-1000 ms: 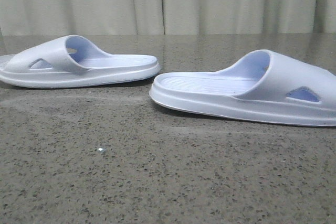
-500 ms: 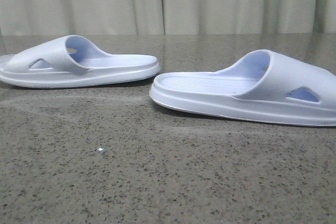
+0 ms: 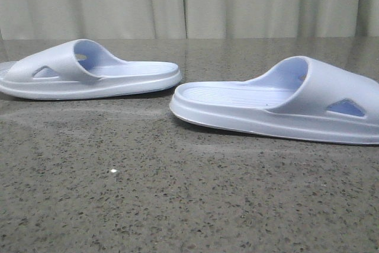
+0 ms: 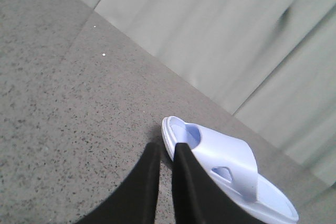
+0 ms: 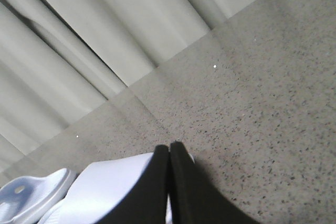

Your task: Insert blue slippers together front up

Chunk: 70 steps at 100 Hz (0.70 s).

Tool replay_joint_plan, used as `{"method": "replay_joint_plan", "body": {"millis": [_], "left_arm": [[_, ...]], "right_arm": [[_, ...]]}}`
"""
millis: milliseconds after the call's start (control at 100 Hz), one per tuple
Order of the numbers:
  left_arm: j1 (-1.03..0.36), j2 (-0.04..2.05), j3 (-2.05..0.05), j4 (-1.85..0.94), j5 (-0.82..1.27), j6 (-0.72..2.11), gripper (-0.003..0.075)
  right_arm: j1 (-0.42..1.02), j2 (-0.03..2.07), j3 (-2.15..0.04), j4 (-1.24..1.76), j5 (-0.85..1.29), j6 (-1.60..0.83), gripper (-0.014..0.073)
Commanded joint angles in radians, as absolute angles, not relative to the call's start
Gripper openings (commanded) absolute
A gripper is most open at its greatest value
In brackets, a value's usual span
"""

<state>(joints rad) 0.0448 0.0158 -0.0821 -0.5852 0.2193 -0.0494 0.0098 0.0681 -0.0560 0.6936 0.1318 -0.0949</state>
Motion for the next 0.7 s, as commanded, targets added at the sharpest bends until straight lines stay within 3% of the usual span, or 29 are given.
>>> {"method": "replay_joint_plan", "body": {"millis": [0, 320, 390, 570, 690], "left_arm": [[0.045, 0.106, -0.201, -0.477, 0.234, -0.048, 0.0015], [0.045, 0.420, -0.477, -0.424, 0.391, 0.112, 0.0017], [0.045, 0.455, -0.492, -0.439, 0.397, 0.112, 0.0035], [0.043, 0.529, -0.501, -0.557, 0.422, 0.189, 0.0255], [0.043, 0.576, -0.502, -0.690, 0.442, 0.293, 0.0402]], "right_arm": [[0.002, 0.193, -0.153, 0.655, 0.132, -0.102, -0.0078], [0.002, 0.630, -0.408, 0.548, 0.437, -0.137, -0.0076], [0.002, 0.662, -0.435, 0.548, 0.483, -0.173, -0.0034], [0.002, 0.674, -0.475, 0.548, 0.533, -0.186, 0.0282], [0.002, 0.693, -0.489, 0.543, 0.523, -0.200, 0.0320]]}}
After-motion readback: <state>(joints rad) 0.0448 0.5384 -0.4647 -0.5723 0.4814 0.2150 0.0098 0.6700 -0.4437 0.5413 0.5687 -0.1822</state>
